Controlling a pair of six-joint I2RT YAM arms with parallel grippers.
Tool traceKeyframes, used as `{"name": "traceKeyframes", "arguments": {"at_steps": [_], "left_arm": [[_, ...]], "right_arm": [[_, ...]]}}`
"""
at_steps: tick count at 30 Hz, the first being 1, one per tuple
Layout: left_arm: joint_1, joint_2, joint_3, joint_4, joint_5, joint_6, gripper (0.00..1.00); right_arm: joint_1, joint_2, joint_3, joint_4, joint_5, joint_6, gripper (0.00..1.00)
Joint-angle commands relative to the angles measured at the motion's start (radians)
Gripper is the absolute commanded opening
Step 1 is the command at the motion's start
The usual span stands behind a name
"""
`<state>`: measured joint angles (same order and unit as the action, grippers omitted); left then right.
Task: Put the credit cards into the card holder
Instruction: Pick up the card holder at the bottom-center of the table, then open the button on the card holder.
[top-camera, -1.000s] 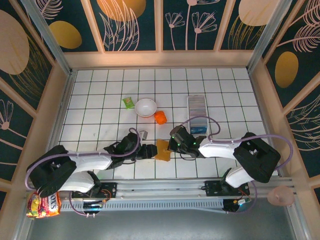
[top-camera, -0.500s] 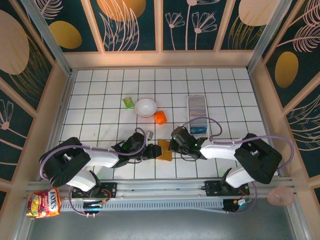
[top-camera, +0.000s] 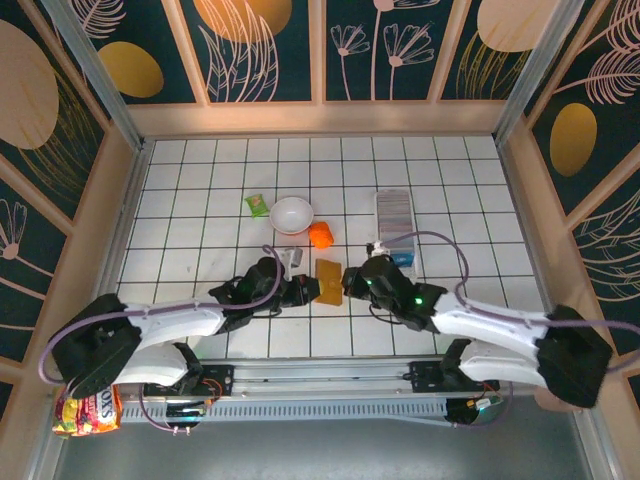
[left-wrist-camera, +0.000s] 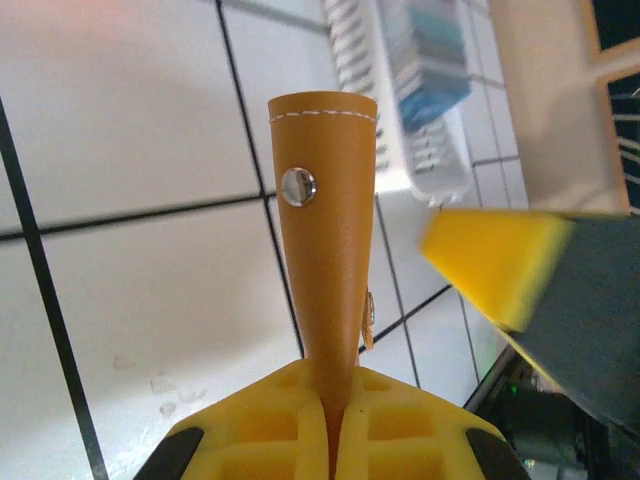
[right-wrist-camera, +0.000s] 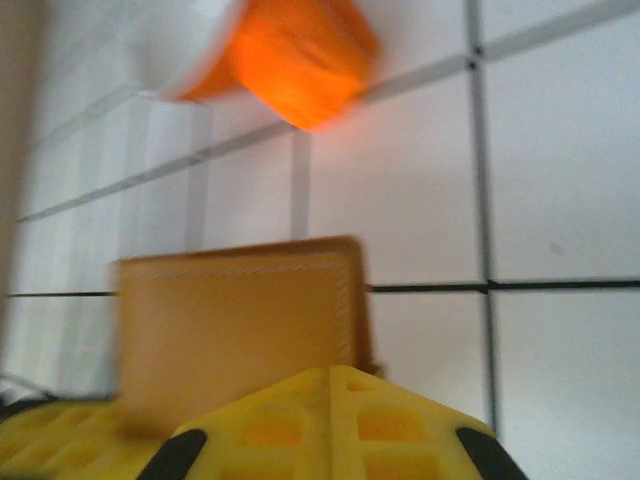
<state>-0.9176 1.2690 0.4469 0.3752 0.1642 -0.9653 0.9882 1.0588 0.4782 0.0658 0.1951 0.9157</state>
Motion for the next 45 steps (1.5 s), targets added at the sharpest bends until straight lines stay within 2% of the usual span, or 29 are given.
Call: {"name": "traceKeyframes", "arguments": {"at_steps": [1, 3, 4, 5, 7, 10, 12, 14, 15, 17, 19, 23, 29, 38, 45], "left_arm": [[-0.004, -0.074, 0.046, -0.103, -0.091, 0.136, 0.0], [-0.005, -0.119, 0.055, -0.098, -0.108, 0.184, 0.0], [-0.004, -0.144, 0.051, -0.079, -0.117, 0.208, 0.0], [-0.004, -0.164, 0.047, -0.062, -0.125, 0.234, 0.0], [-0.005, -0.197, 0.058, -0.061, -0.151, 0.302, 0.0], [-0.004, -0.216, 0.094, -0.098, -0.2, 0.389, 0.0], [-0.004, -0.211, 0.123, -0.125, -0.204, 0.432, 0.0], [-0.004, -0.203, 0.146, -0.147, -0.199, 0.461, 0.0], [-0.005, -0.201, 0.155, -0.159, -0.206, 0.467, 0.0], [-0.004, -0.198, 0.161, -0.167, -0.224, 0.461, 0.0], [-0.004, -0.202, 0.162, -0.158, -0.197, 0.461, 0.0], [-0.005, -0.22, 0.151, -0.143, -0.181, 0.459, 0.0], [-0.005, -0.236, 0.156, -0.17, -0.168, 0.47, 0.0], [-0.004, -0.281, 0.125, -0.153, -0.146, 0.456, 0.0], [-0.004, -0.275, 0.125, -0.157, -0.118, 0.446, 0.0]], "right_arm": [[0.036, -0.17, -0.021, 0.026, 0.18, -0.081, 0.2], [0.036, -0.255, -0.018, 0.0, 0.244, -0.073, 0.36], [0.036, -0.291, -0.016, -0.012, 0.268, -0.047, 0.5], [0.034, -0.315, -0.019, -0.008, 0.285, -0.042, 0.56], [0.032, -0.354, -0.019, -0.006, 0.291, -0.075, 0.62], [0.031, -0.383, -0.015, -0.041, 0.357, -0.078, 0.6], [0.02, -0.385, 0.005, -0.095, 0.386, -0.069, 0.71], [-0.005, -0.369, 0.032, -0.068, 0.25, -0.223, 0.69], [-0.013, -0.349, 0.055, -0.076, 0.194, -0.249, 0.67], [-0.018, -0.293, 0.1, -0.106, 0.118, -0.26, 0.65], [-0.018, -0.228, 0.137, -0.101, 0.008, -0.28, 0.62], [-0.017, -0.157, 0.142, -0.001, -0.141, -0.278, 0.58], [-0.017, -0.101, 0.144, 0.067, -0.155, -0.255, 0.49], [-0.022, -0.034, 0.15, 0.131, -0.129, -0.248, 0.51], [-0.021, 0.006, 0.173, 0.154, -0.126, -0.253, 0.56]]}}
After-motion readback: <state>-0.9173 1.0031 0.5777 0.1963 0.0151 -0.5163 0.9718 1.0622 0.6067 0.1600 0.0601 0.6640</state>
